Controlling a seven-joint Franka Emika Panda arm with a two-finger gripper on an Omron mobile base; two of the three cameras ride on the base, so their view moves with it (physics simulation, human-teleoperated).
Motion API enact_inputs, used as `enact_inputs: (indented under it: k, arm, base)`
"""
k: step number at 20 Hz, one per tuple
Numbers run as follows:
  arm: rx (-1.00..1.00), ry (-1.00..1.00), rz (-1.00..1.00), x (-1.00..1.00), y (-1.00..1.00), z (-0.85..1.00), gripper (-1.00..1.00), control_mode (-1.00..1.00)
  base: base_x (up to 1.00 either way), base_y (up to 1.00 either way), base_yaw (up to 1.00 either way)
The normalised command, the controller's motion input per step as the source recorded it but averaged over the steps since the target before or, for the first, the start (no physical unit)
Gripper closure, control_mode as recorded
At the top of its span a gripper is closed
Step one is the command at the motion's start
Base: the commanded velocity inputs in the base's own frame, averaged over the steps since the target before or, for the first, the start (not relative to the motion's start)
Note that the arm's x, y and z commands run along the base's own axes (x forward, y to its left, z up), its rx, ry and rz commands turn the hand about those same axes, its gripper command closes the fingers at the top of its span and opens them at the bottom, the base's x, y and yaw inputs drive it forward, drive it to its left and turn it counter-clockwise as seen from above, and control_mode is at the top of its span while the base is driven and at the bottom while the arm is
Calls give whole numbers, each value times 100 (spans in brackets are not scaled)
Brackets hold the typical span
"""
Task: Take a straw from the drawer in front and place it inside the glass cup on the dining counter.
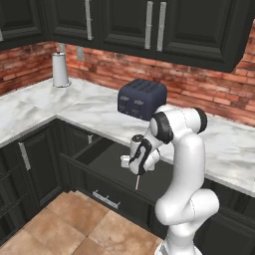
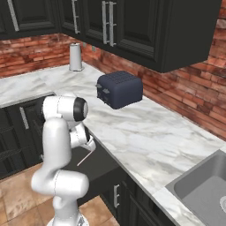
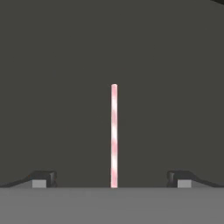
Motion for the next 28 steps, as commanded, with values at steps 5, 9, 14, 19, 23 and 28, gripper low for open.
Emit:
enact_inputs:
  k: [5,9,14,19,23,28]
  arm:
    - [0,0,0,15,0,-26,-100,-100]
    - [0,0,0,14,0,-28,-100,-100]
    - [0,0,0,13,-3,-25,-100,-100]
    - [0,0,0,4,-12,-25,-100,-100]
    - [0,0,0,3,-14,-27,-100,-100]
    - [0,0,0,7,-9,-28,-100,-100]
  base:
    - [0,0,0]
    - [0,0,0]
    - [0,0,0]
    - [0,0,0]
    - [0,0,0]
    - [0,0,0]
